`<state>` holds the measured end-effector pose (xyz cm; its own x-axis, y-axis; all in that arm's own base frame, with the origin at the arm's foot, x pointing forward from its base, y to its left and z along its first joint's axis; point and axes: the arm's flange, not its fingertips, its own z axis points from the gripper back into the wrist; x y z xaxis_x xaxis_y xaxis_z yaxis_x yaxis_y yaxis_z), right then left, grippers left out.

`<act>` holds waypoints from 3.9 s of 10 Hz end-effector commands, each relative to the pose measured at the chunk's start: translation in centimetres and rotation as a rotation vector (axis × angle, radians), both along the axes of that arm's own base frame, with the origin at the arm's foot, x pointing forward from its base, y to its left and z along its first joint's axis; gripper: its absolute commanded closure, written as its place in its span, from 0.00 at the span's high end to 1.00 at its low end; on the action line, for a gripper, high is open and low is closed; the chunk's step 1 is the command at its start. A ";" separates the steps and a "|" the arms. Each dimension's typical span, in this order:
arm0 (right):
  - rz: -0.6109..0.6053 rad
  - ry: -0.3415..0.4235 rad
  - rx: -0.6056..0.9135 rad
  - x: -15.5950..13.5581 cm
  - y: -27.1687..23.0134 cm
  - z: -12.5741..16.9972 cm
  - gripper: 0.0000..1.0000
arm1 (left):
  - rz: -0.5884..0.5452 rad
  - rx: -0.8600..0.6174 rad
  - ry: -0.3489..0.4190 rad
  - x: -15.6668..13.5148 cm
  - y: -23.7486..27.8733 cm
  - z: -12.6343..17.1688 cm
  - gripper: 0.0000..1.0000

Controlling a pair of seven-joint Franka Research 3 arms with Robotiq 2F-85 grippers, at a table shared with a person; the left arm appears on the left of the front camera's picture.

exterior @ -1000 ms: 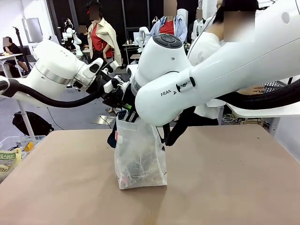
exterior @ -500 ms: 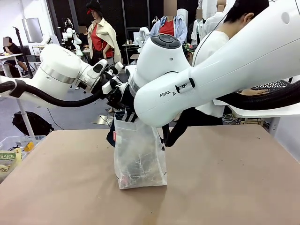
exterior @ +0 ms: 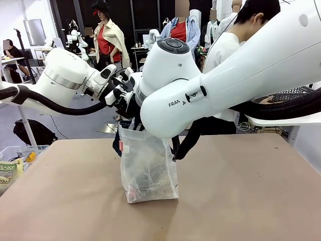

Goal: Transfer purchased items from the store into the shopping bag.
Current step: Move the Reusable shopping bag to the right side of the table.

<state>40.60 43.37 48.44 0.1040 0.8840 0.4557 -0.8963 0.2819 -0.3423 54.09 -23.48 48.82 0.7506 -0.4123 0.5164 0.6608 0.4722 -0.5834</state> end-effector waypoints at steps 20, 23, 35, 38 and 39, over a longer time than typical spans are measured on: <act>0.133 -0.069 0.023 -3.4 -0.6 0.9 0.00 | 0.280 0.247 0.016 0.9 -1.2 -1.7 0.00; 0.065 -0.099 0.036 -3.5 -0.8 1.1 0.23 | 0.265 0.243 0.017 0.9 -1.4 -1.6 0.00; -0.804 -0.307 0.181 4.5 -18.9 17.4 1.00 | 0.206 0.243 -0.034 0.1 -1.6 -1.4 0.00; -1.276 -0.121 0.137 10.5 -31.7 17.3 1.00 | 0.161 0.214 -0.148 -0.7 -1.7 -0.9 0.00; -1.391 -0.039 0.085 11.8 -35.4 15.0 1.00 | 0.152 0.219 -0.159 -0.9 -1.5 -0.6 0.00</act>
<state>50.53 6.66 64.57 0.8068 0.1723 0.5651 0.0418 0.9375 -0.3454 54.14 -25.40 48.38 0.7591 -0.4108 0.5049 0.6207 0.6904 -0.3715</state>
